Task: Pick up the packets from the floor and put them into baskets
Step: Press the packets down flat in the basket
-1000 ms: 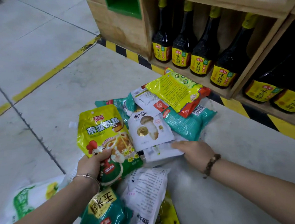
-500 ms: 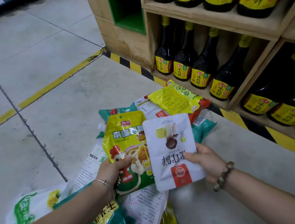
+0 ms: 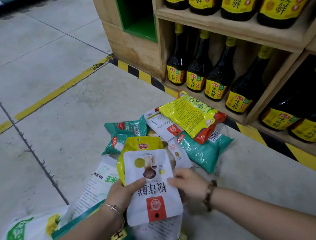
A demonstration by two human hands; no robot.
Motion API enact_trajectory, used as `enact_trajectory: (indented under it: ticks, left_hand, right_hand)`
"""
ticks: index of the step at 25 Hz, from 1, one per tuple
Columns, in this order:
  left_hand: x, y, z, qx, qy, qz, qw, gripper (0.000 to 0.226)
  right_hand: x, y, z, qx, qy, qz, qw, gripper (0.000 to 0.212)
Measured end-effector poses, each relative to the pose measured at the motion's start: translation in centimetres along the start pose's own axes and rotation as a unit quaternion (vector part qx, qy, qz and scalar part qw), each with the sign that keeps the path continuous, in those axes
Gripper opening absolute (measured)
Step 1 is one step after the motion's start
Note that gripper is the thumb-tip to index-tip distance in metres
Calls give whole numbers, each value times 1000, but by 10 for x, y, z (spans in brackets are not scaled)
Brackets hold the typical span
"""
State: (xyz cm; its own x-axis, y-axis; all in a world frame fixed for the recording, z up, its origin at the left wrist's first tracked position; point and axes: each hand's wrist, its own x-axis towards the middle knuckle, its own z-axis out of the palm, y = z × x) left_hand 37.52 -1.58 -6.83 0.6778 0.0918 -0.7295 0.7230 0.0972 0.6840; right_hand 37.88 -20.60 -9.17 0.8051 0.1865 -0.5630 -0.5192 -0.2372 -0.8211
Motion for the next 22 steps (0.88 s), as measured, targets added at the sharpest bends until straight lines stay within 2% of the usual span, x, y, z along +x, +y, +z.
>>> enact_trajectory:
  ticks: [2, 3, 4, 6, 9, 11, 13, 17, 20, 22]
  left_hand:
    - [6, 4, -11, -31, 27, -7, 999, 24]
    - [9, 5, -16, -40, 39, -6, 998, 21]
    - [13, 6, -19, -46, 48, -3, 998, 20]
    - [18, 6, -20, -49, 57, 1, 997, 17]
    - [27, 6, -19, -51, 64, 2, 997, 17]
    - [36, 5, -19, -46, 65, 5, 997, 21]
    - [43, 2, -19, -48, 59, 7, 997, 25]
    - [49, 0, -12, -45, 56, 12, 997, 37]
    - [36, 4, -5, -36, 33, 22, 999, 33]
    - [19, 9, 2, -25, 6, 12, 1000, 27]
  right_hand:
    - [27, -1, -28, -49, 136, 35, 989, 7]
    - [40, -5, -40, -116, 190, 37, 974, 16]
    - [53, -9, -47, -195, 208, 33, 958, 32]
    - [76, -19, -42, -295, 182, 25, 938, 62]
    - [102, -24, -15, -345, 155, 68, 923, 93]
    - [114, -20, -9, -358, 161, 108, 913, 88]
    - [119, -16, -12, -340, 146, 121, 921, 71]
    - [108, -9, -14, -198, 199, 59, 958, 32]
    - [76, -1, -14, -77, 250, 53, 964, 23]
    - [36, 4, -26, -17, 289, 60, 955, 22]
